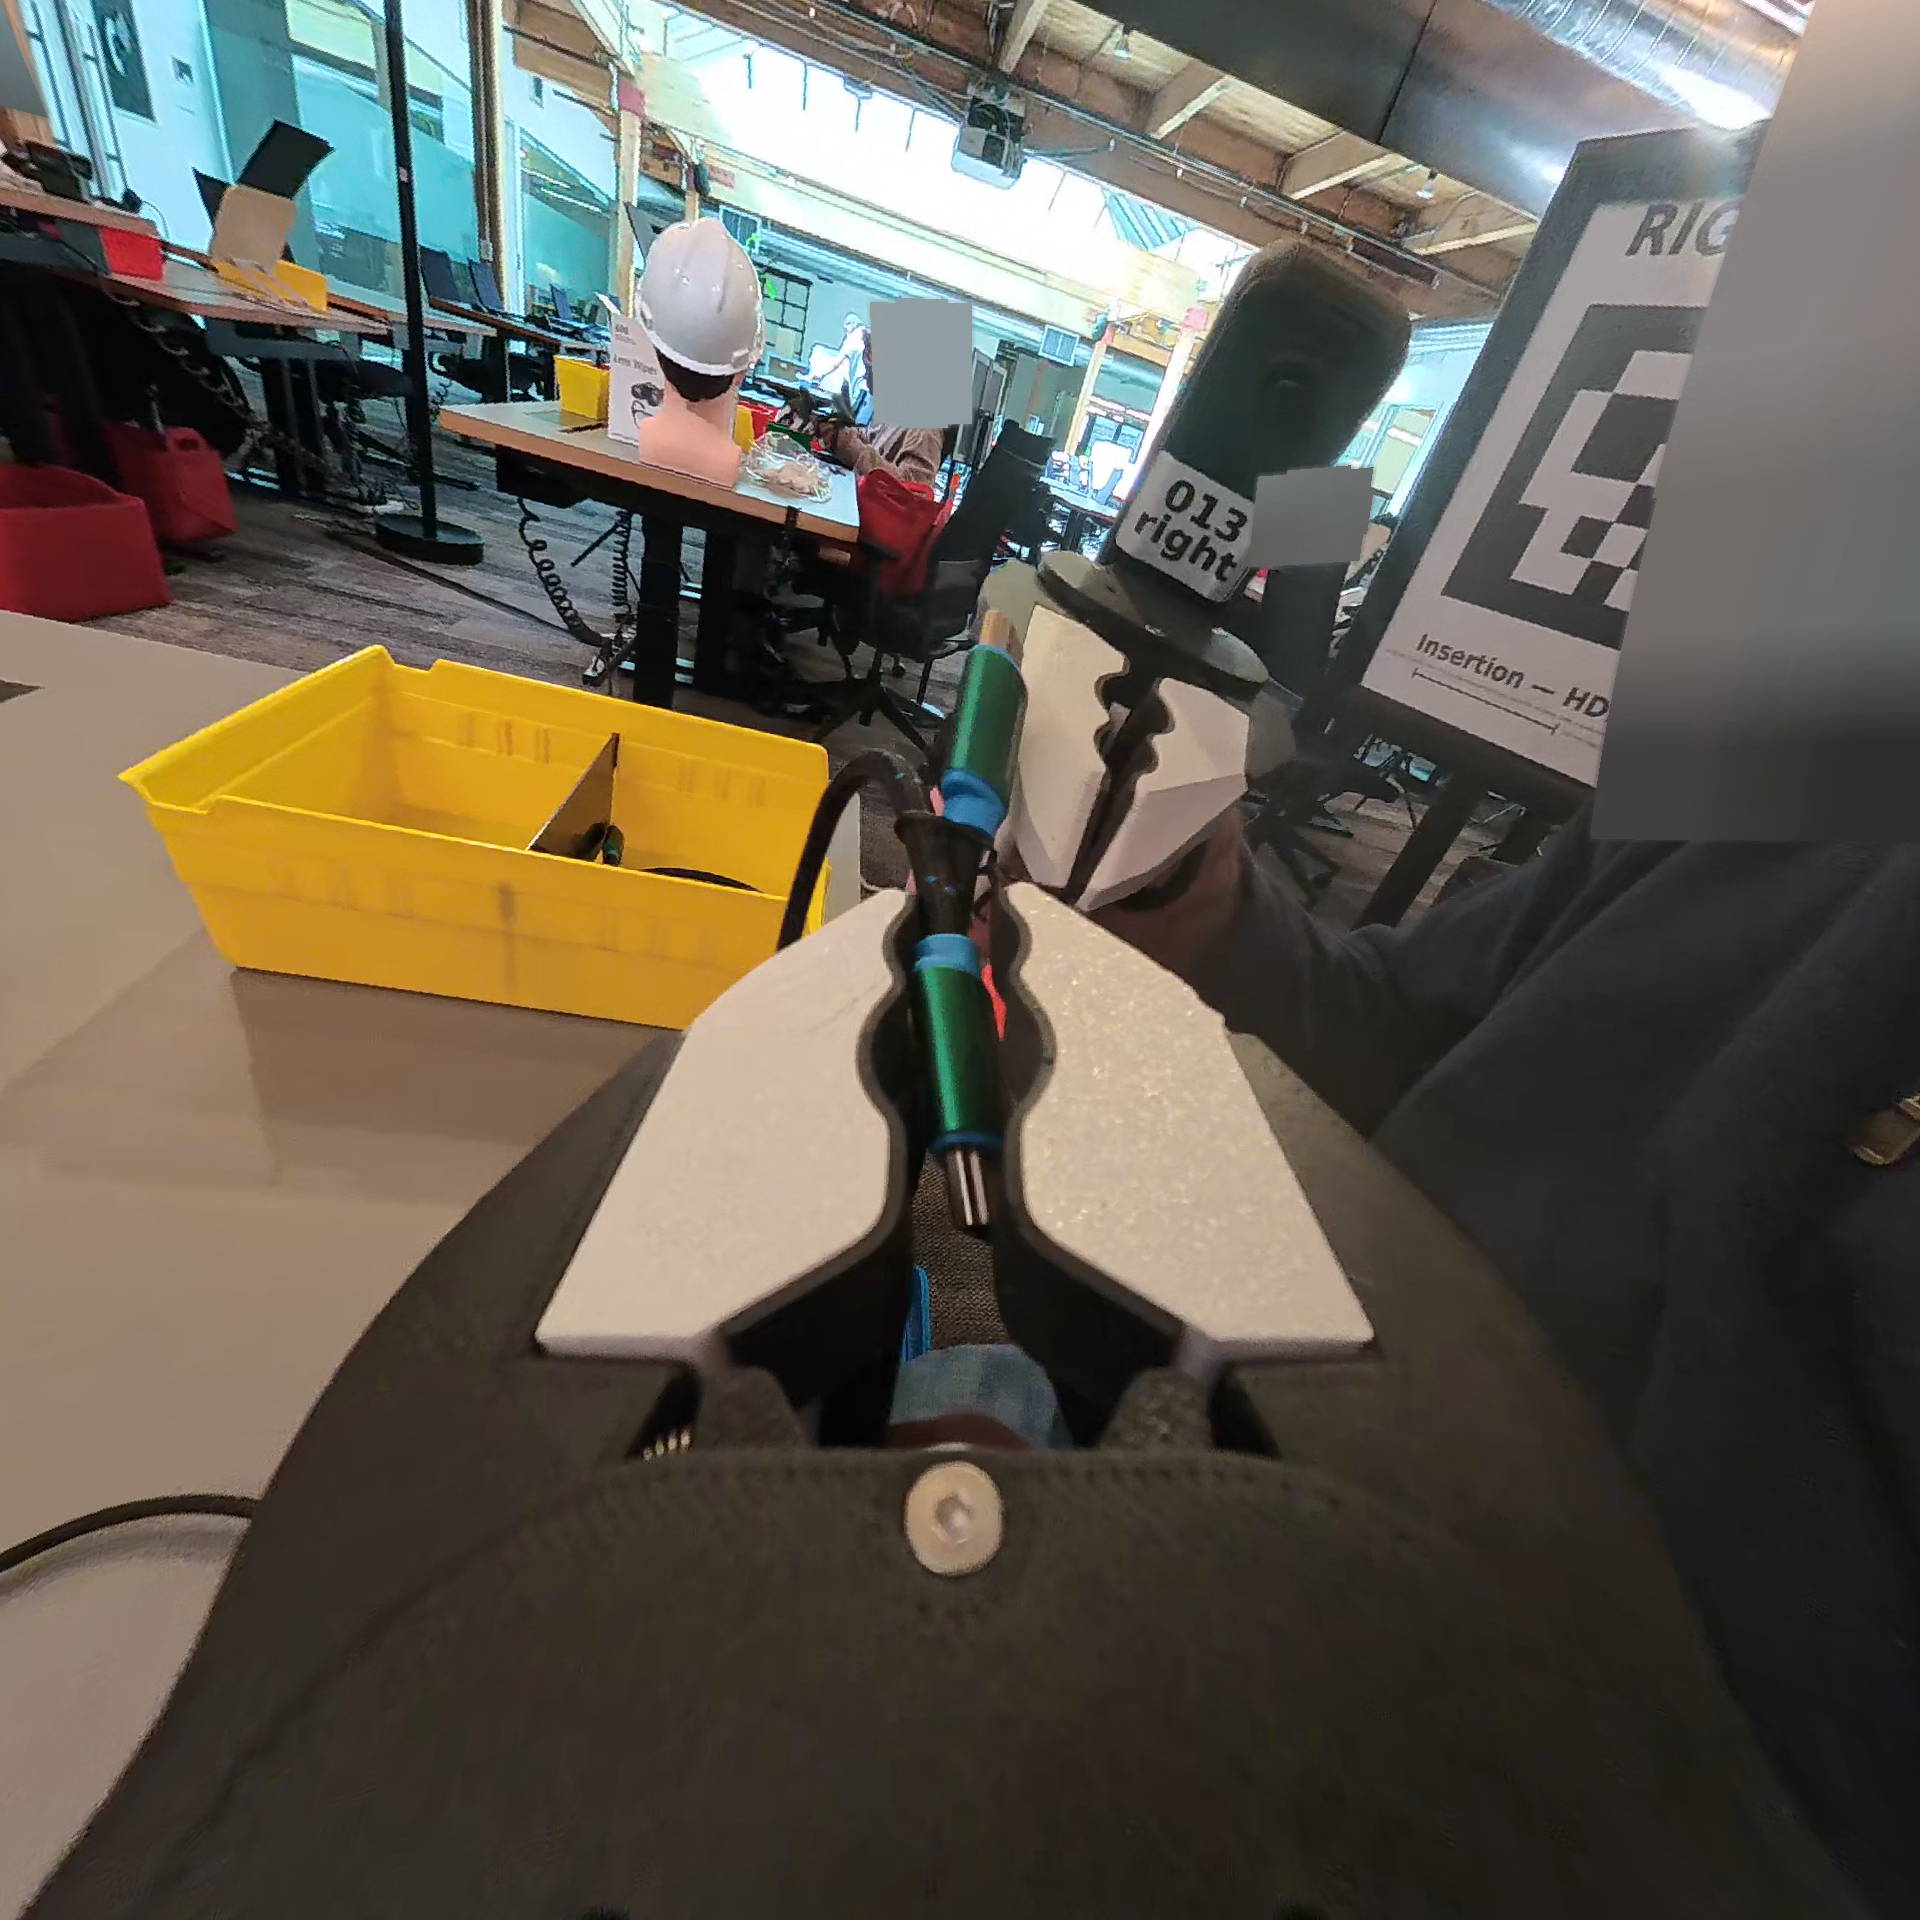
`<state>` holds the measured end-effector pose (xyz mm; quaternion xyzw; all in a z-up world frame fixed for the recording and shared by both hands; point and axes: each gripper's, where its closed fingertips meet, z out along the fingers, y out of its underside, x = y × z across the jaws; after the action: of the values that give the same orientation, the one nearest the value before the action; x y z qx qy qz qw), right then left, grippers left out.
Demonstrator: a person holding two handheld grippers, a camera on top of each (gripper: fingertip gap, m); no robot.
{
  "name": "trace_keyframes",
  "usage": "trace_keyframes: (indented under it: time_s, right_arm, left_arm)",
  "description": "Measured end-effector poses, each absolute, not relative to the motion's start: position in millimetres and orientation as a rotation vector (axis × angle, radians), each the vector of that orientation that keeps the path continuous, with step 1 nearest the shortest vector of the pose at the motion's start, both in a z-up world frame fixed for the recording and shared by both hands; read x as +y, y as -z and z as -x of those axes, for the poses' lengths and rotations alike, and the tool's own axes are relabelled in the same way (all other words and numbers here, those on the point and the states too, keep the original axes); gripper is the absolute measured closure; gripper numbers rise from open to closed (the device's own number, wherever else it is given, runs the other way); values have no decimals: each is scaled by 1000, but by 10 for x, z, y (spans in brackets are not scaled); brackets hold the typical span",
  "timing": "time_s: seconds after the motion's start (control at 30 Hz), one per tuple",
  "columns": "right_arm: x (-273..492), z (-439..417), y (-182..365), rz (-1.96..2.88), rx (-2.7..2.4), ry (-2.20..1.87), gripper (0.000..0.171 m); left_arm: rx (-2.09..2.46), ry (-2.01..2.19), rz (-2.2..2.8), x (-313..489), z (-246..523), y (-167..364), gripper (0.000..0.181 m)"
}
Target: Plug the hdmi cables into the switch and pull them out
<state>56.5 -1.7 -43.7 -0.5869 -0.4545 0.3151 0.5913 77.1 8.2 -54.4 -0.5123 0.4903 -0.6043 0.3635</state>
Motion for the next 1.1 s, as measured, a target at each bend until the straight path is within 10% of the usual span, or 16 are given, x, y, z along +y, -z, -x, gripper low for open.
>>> trace_keyframes:
  time_s: [1.1]
  right_arm:
    - [-2, -629, 548, 1407, -1092, -733, 171]
  left_arm:
    - [1208, 1657, 1323, 131, -745, 510, 171]
